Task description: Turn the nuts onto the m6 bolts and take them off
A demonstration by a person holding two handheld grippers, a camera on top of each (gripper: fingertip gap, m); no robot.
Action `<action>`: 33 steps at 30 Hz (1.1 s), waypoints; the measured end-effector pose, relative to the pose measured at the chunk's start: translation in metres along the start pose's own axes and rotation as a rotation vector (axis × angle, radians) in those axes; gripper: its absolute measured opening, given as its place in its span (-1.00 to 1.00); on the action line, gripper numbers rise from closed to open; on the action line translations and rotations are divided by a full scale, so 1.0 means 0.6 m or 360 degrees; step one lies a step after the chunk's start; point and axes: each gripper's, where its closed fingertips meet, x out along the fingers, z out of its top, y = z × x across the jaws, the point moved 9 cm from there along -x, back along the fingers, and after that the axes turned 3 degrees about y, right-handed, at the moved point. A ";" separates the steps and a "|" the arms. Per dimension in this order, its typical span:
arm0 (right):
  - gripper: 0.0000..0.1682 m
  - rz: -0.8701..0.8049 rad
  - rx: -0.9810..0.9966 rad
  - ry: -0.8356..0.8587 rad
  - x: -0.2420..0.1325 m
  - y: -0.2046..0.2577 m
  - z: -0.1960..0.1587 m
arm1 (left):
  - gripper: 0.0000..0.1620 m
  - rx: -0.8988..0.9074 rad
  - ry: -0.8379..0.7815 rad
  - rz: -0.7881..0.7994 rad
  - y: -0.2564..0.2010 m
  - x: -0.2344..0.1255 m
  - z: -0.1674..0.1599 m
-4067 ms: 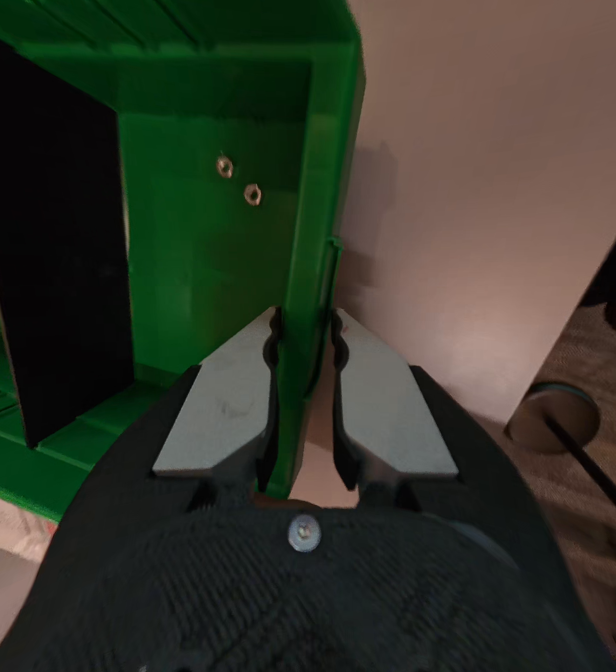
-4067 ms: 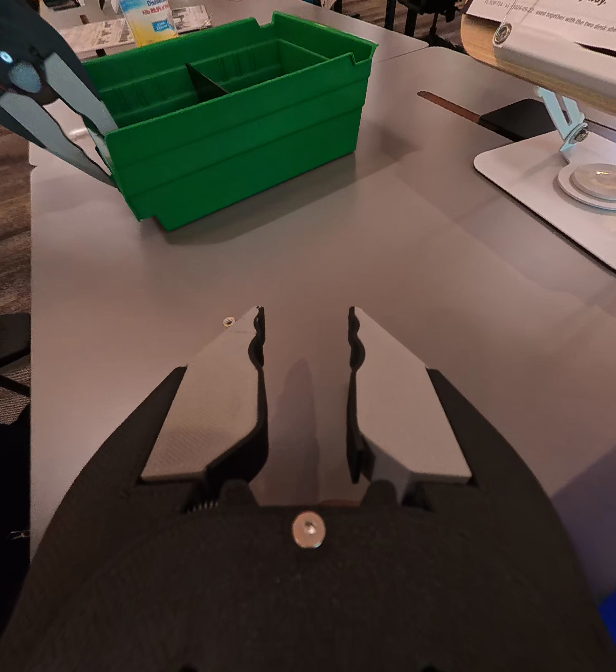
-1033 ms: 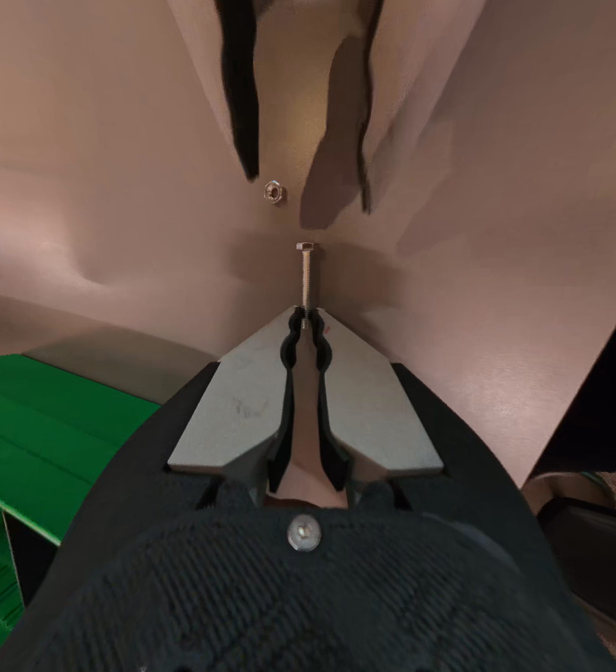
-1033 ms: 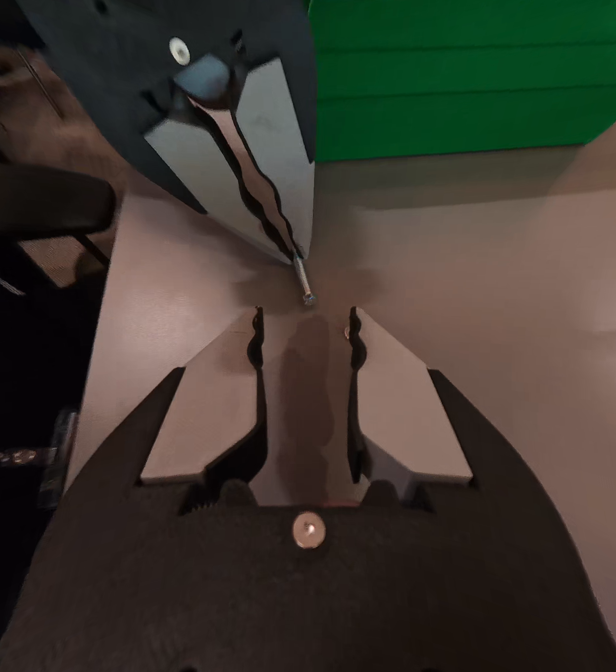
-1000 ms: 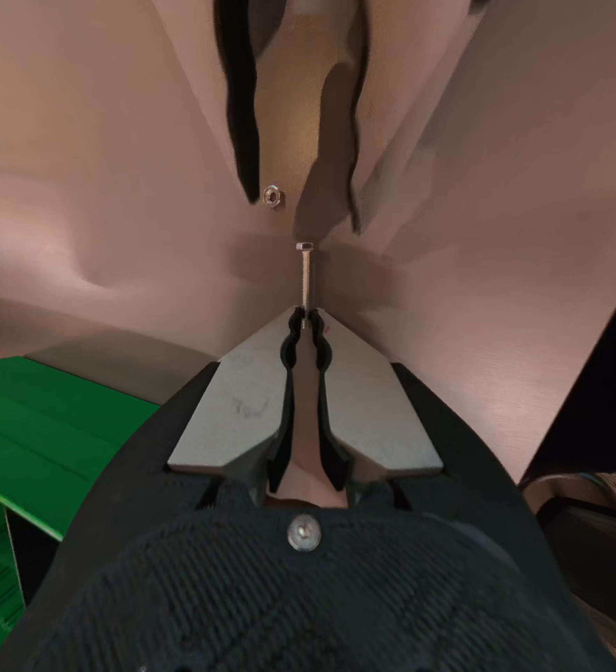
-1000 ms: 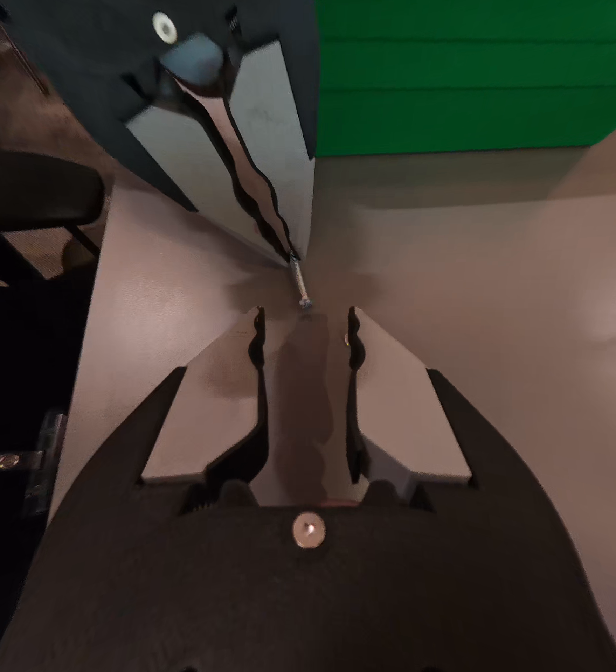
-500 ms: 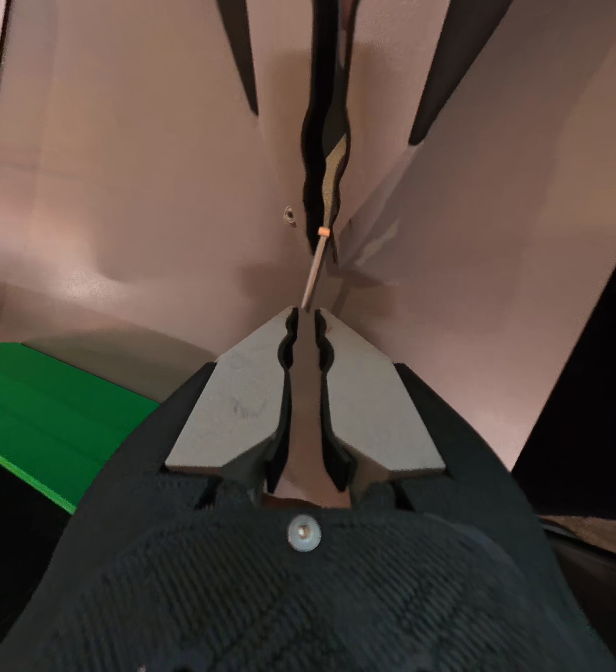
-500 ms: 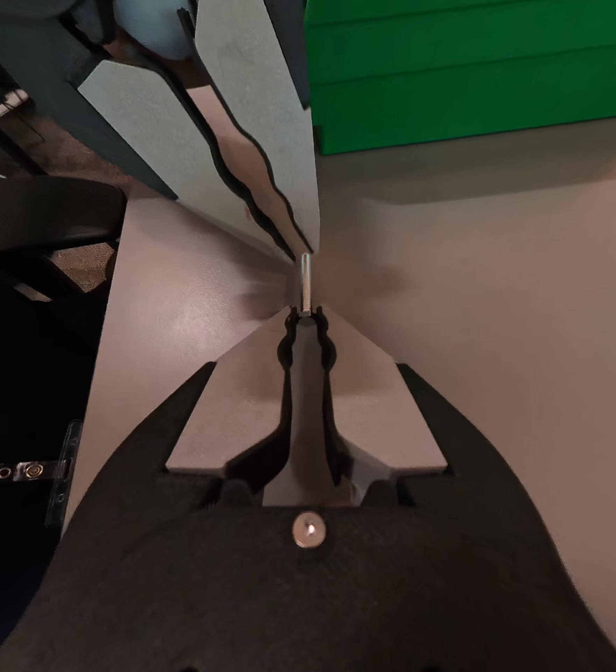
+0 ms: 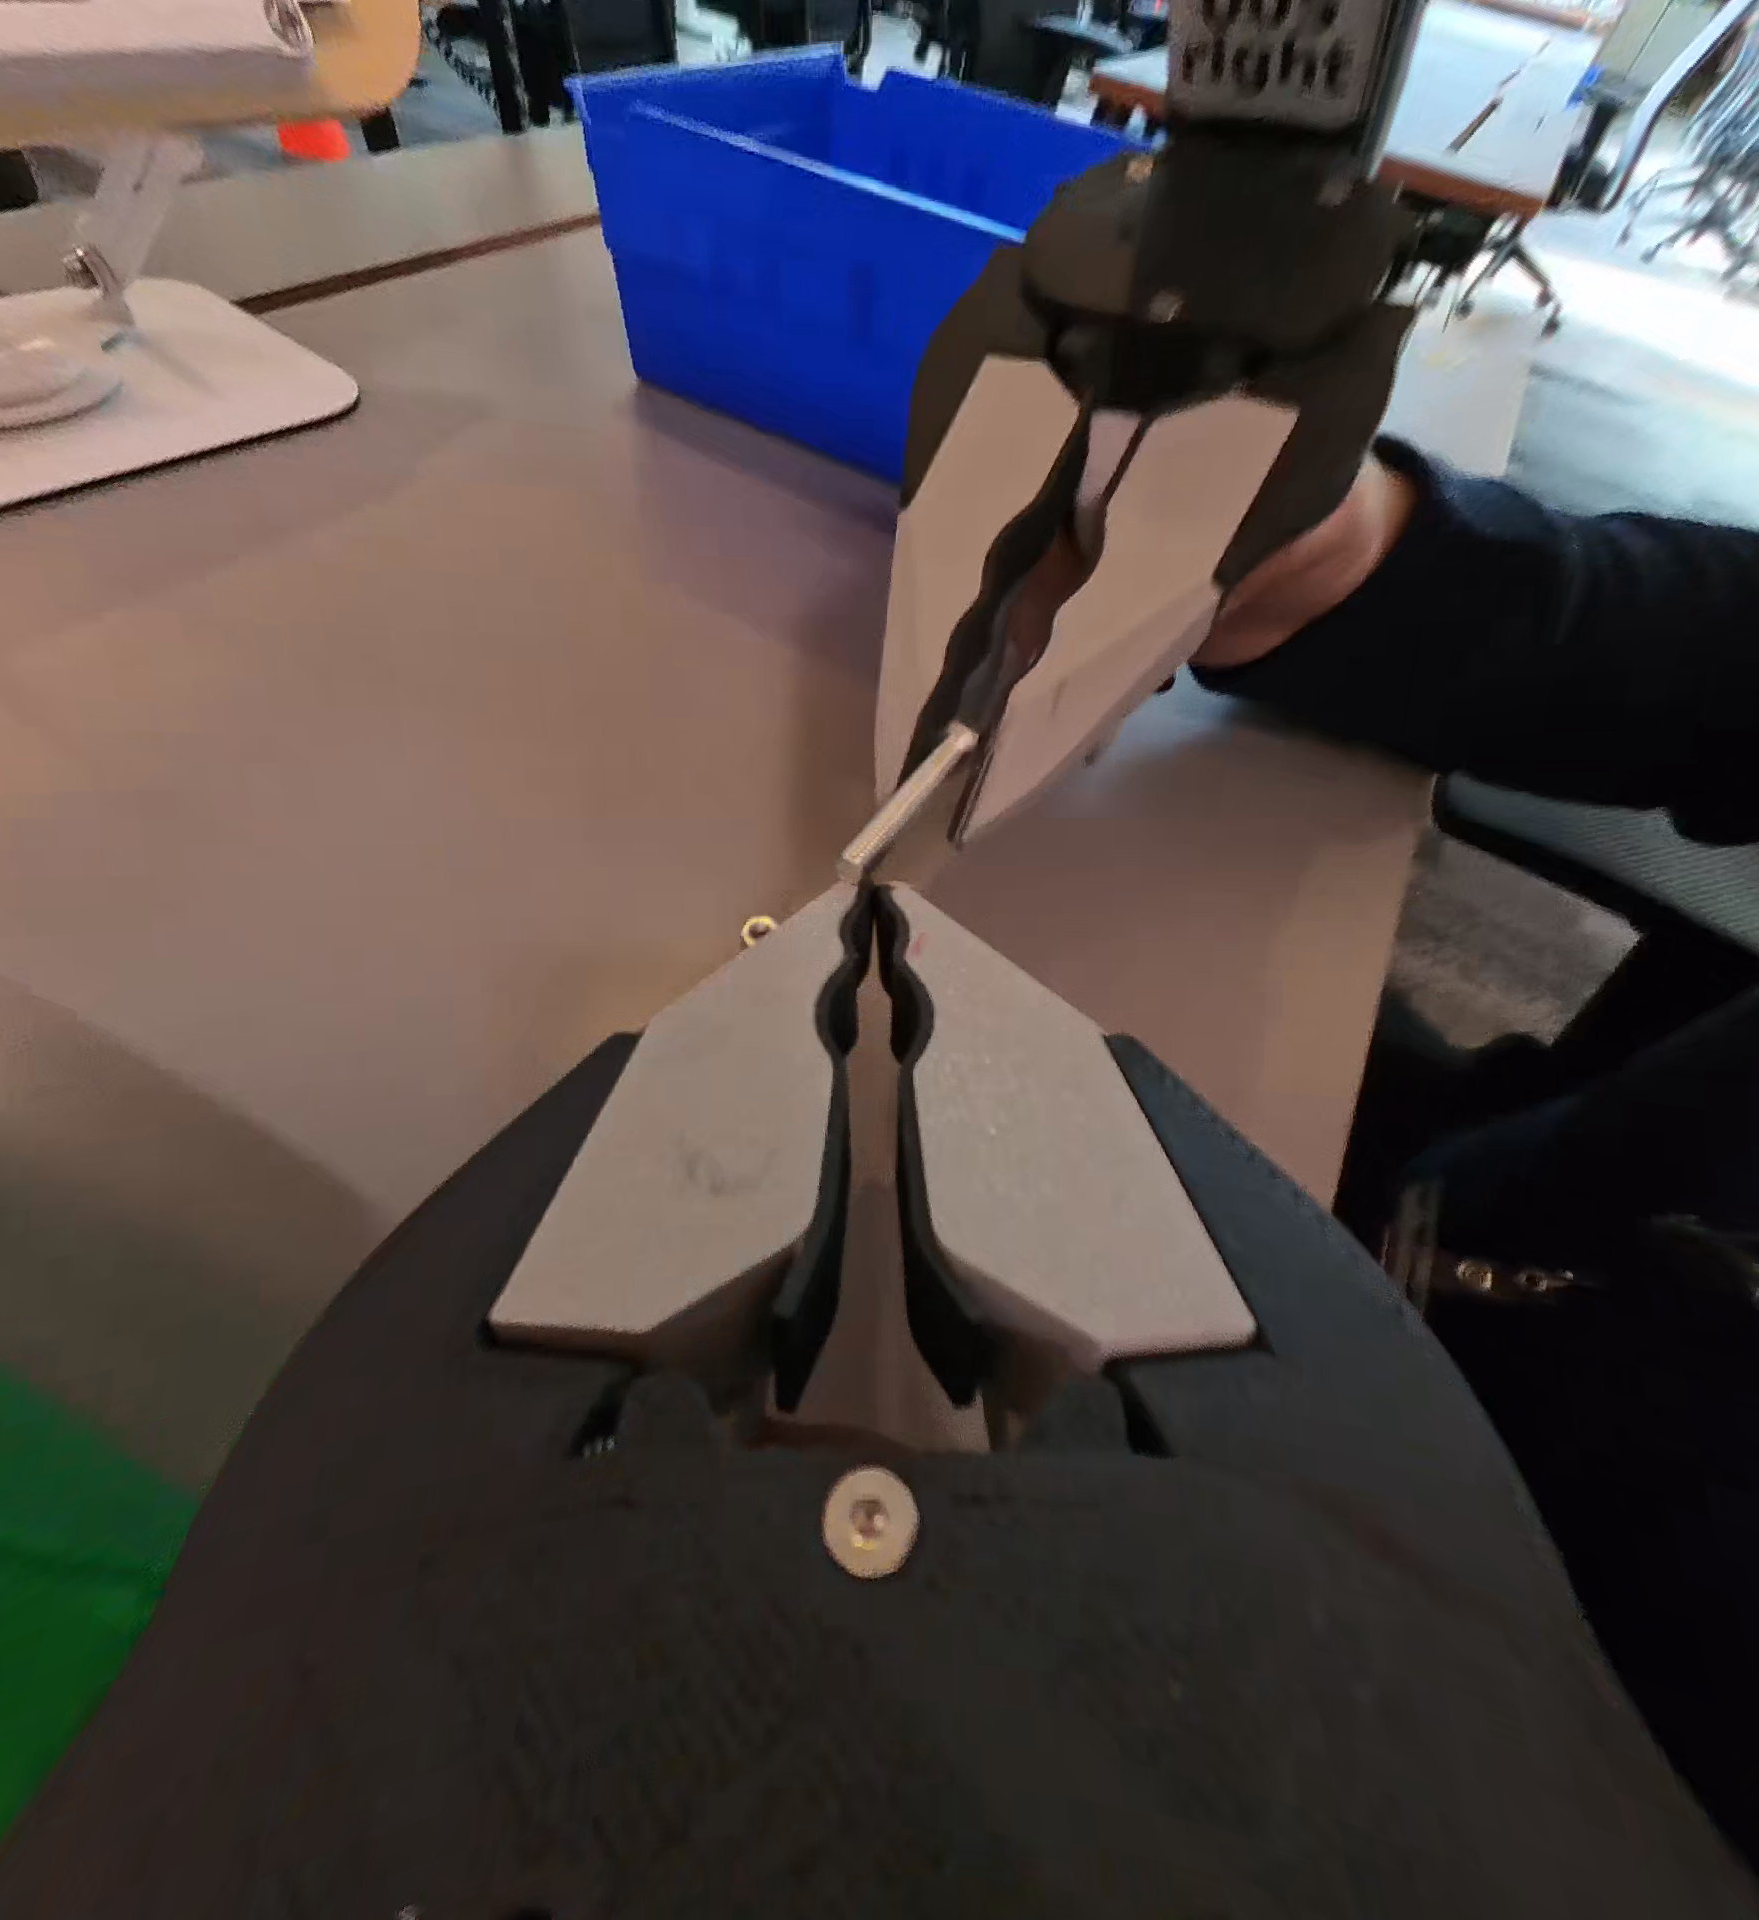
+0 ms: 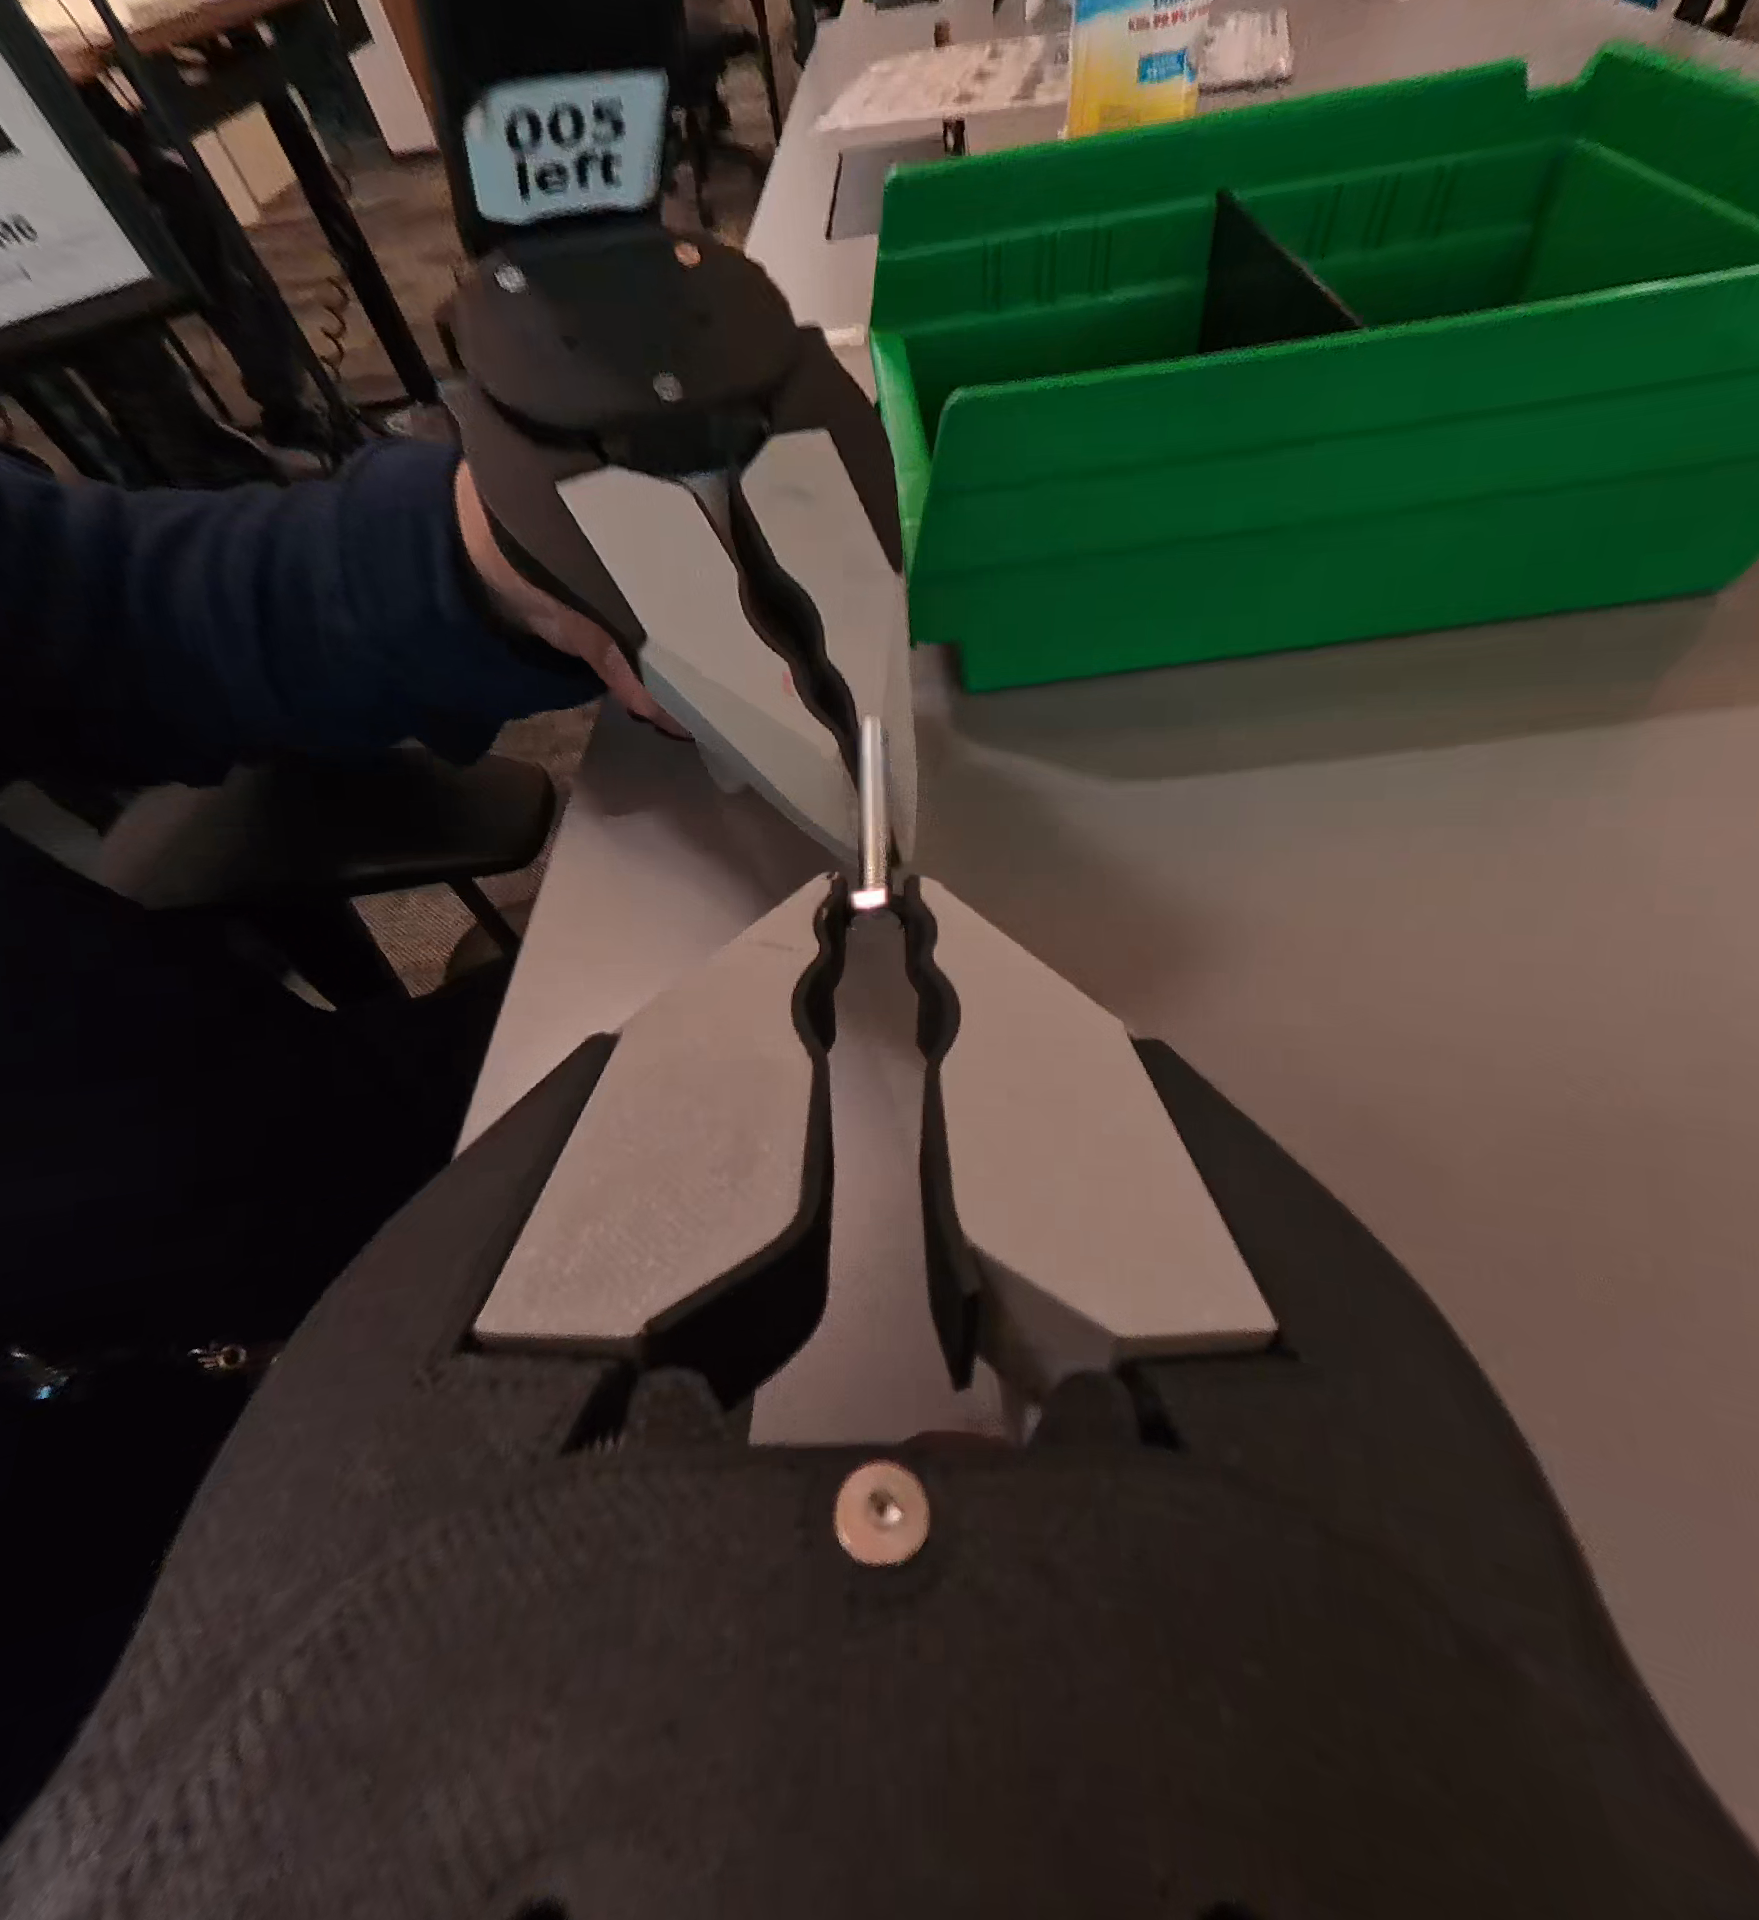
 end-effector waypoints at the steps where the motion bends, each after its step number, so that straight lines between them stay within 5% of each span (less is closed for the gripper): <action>1: -0.91 -0.0010 -0.0004 0.0019 0.002 -0.001 -0.003 | -1.00 -0.0003 -0.0021 -0.0009 0.000 0.002 0.001; 15: -0.92 0.0084 0.0012 0.0094 0.026 0.005 -0.013 | -1.00 -0.0010 -0.0132 -0.0066 -0.001 0.008 0.022; 20: -0.92 0.0111 0.0075 0.0034 0.015 -0.001 -0.012 | -0.77 -0.0029 -0.0176 -0.0107 0.007 -0.013 0.012; 27: -0.92 0.0201 0.0160 0.0054 0.029 0.003 -0.015 | -0.80 -0.0008 -0.0263 -0.0294 -0.013 -0.003 0.017; 29: -0.92 0.0247 0.0187 0.0073 0.033 0.005 -0.018 | -0.96 0.0031 -0.0249 -0.0270 -0.016 0.005 0.019; 33: -0.88 0.0214 0.0216 0.0178 0.031 -0.003 -0.028 | -0.97 0.0031 -0.0127 -0.0199 -0.008 0.015 0.020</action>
